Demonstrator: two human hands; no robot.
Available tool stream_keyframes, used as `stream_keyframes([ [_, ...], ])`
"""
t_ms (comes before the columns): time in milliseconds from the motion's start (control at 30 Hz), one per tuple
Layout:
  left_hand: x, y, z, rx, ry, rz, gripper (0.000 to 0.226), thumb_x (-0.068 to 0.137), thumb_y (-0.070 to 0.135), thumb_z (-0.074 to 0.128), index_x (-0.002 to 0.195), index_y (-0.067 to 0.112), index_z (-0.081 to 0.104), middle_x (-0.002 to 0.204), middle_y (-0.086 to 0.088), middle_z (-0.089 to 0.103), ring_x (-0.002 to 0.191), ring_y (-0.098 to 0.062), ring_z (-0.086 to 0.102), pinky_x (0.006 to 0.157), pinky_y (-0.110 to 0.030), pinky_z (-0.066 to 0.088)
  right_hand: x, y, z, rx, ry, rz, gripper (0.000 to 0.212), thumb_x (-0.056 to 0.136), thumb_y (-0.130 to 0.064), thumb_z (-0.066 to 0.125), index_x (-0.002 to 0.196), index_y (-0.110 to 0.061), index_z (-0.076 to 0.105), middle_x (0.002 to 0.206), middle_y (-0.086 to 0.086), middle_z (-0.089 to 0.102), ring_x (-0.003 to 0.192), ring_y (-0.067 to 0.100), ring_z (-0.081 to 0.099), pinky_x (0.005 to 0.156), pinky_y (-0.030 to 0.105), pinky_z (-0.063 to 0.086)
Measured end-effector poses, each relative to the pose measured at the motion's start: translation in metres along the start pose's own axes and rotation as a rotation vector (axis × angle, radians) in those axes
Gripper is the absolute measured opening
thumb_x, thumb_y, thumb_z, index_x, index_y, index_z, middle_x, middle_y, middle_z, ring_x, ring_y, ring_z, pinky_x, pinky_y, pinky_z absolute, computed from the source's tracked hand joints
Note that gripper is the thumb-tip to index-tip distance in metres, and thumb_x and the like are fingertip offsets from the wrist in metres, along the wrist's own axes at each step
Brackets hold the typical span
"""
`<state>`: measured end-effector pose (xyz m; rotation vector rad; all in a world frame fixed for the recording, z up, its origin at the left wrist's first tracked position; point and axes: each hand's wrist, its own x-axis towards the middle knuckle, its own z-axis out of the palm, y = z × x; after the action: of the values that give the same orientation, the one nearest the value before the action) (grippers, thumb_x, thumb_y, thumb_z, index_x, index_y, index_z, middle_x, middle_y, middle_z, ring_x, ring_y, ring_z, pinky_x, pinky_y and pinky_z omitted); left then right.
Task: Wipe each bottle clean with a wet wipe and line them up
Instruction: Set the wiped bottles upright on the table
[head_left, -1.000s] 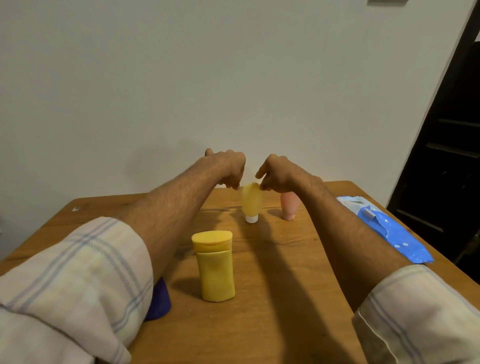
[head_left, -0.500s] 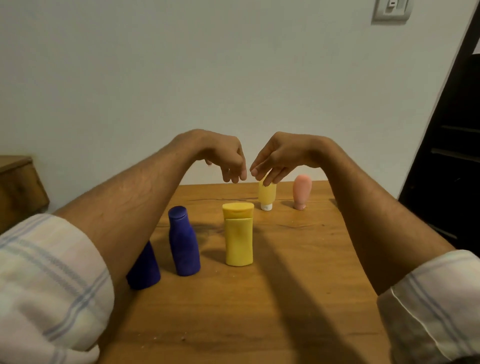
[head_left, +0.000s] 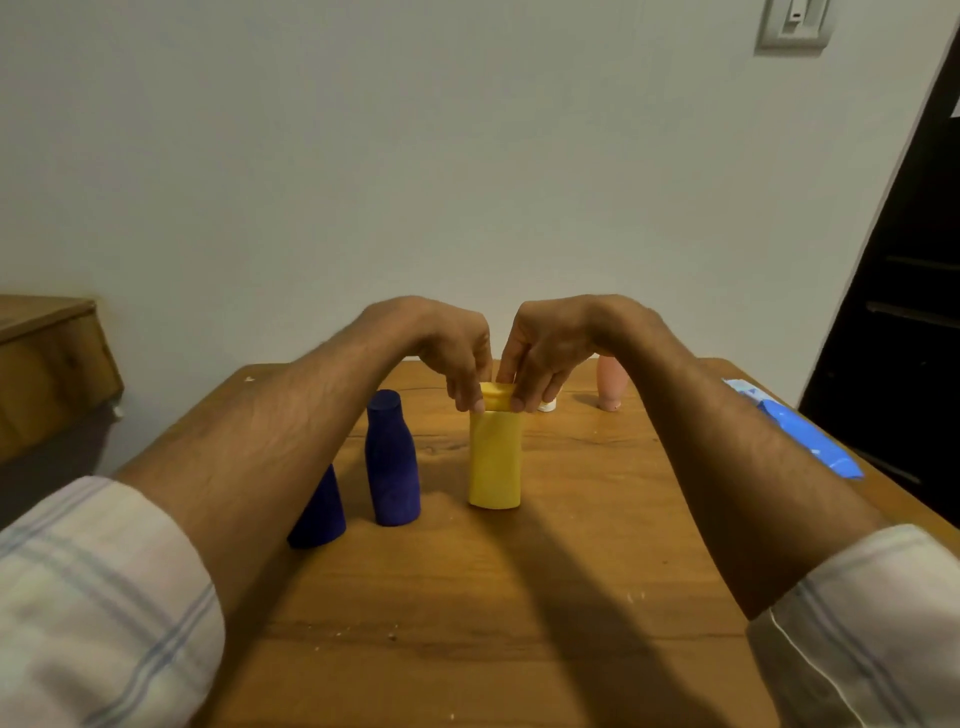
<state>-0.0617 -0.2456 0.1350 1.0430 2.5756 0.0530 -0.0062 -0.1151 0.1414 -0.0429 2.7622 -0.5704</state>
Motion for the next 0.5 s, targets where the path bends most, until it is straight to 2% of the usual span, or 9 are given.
stream_keyframes([
  [167,0.014,-0.011,-0.016,-0.016,0.058,-0.002,0.026,0.088,0.024,0.07,0.104,0.004,0.071,0.093,-0.005,0.074,0.09,-0.016,0.069,0.092,-0.033,0.048,0.02,0.003,-0.014,-0.012,0.098,-0.037,0.032,0.083,-0.003,0.071,0.115,-0.004,0.069,0.102,0.012,0.073,0.086,0.022,0.073,0.084,0.036,0.058],
  [333,0.047,-0.03,-0.028,0.005,0.253,-0.022,0.029,0.089,0.022,0.07,0.112,0.004,0.067,0.091,-0.005,0.071,0.077,-0.014,0.067,0.072,-0.026,0.051,0.06,0.013,-0.027,-0.062,0.3,-0.061,0.034,0.083,-0.006,0.072,0.117,-0.006,0.068,0.103,0.01,0.072,0.078,0.016,0.071,0.078,0.03,0.06],
  [400,0.061,-0.036,-0.028,0.03,0.312,-0.038,0.031,0.089,0.022,0.071,0.115,0.006,0.065,0.09,-0.004,0.07,0.076,-0.015,0.067,0.075,-0.031,0.052,0.076,0.018,-0.028,-0.109,0.365,-0.056,0.034,0.084,-0.006,0.072,0.118,-0.007,0.068,0.103,0.009,0.072,0.077,0.015,0.069,0.075,0.028,0.059],
  [500,0.084,-0.043,-0.028,0.079,0.359,-0.062,0.035,0.088,0.023,0.072,0.119,0.01,0.063,0.093,-0.003,0.07,0.077,-0.014,0.066,0.088,-0.04,0.051,0.096,0.027,-0.029,-0.144,0.423,-0.057,0.034,0.084,-0.006,0.071,0.118,-0.007,0.068,0.105,0.009,0.071,0.083,0.017,0.067,0.076,0.027,0.056],
])
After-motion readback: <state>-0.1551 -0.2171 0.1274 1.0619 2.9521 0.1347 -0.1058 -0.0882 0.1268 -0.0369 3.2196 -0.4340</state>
